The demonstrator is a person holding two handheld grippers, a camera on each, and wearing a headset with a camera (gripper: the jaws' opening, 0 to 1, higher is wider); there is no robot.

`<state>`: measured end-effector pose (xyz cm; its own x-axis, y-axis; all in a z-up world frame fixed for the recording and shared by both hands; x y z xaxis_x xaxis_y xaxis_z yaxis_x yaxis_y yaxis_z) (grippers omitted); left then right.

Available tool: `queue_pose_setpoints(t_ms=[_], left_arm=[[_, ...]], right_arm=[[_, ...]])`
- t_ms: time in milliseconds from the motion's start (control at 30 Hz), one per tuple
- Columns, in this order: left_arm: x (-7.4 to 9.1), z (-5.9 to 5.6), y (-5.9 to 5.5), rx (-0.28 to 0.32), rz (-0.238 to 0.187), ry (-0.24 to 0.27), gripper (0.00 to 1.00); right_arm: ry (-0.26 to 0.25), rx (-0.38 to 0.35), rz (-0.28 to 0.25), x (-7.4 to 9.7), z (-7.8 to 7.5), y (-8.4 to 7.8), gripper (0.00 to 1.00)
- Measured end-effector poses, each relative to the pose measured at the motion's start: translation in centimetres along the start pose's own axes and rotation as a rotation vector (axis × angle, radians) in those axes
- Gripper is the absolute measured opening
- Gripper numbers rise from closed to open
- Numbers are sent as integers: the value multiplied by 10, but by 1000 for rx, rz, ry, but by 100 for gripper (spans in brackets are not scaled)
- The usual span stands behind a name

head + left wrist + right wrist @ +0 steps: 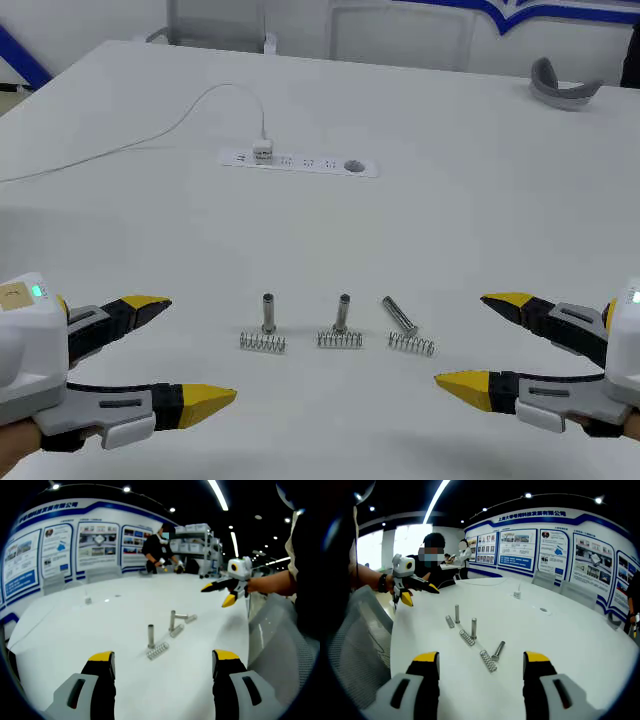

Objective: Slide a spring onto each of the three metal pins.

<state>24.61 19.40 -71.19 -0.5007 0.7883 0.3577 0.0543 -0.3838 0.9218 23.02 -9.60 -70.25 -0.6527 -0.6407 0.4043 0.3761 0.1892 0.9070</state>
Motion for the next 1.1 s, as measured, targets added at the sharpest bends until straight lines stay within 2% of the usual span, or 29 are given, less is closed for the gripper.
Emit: queue_pose_setpoints(t_ms=[200, 800, 967, 1100], left_arm=[[-3, -3, 1, -11, 4, -13, 81], [-3, 0, 0, -3, 7, 6, 80], [-4, -1, -1, 0, 16, 6, 79], [-6, -1, 0, 0, 15, 4, 79]], right_arm=[[-13, -12, -8, 3, -2, 0, 68], [-32, -33, 18, -3, -13, 5, 64], [-53, -48, 35, -8, -18, 8, 60], [-75, -64, 80, -17, -24, 9, 56]])
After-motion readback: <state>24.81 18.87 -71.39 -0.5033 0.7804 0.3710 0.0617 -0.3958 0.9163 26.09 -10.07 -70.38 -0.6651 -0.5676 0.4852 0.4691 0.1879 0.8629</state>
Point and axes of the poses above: the centre of the closed fingertips' face, and the gripper's own axes: x roughly backward along the fingers, z roughly to its left, y roughly out of its top, the point moved 4 cm from there along x, roughly backward along the fingers, and after that the axes turned 13 degrees about -x, right-handed, at the moved point
